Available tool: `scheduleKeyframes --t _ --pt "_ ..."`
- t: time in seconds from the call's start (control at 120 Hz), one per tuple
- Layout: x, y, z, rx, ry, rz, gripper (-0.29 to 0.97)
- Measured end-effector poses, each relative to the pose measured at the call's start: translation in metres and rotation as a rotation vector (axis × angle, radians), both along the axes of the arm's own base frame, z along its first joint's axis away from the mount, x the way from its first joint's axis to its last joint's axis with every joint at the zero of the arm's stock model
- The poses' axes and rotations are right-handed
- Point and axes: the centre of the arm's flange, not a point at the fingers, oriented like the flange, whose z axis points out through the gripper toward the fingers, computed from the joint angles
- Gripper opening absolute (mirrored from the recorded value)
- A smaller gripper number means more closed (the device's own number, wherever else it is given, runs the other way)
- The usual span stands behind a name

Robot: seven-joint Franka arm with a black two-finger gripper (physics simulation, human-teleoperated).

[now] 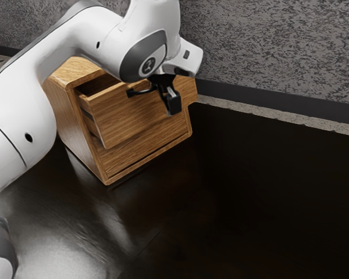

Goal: Pull the drawer handle with one arm to open the drawer

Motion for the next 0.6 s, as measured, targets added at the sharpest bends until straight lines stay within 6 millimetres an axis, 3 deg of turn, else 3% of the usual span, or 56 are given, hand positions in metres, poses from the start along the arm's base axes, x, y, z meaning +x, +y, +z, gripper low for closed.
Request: scheduleKeyframes --t 0.217,0.6 --pt "-0.004 -0.017 0.004 -0.003 -0.010 -0.001 0.62" --pt "-0.016 -0.057 0.009 -0.006 -0.018 -0.027 0.66"
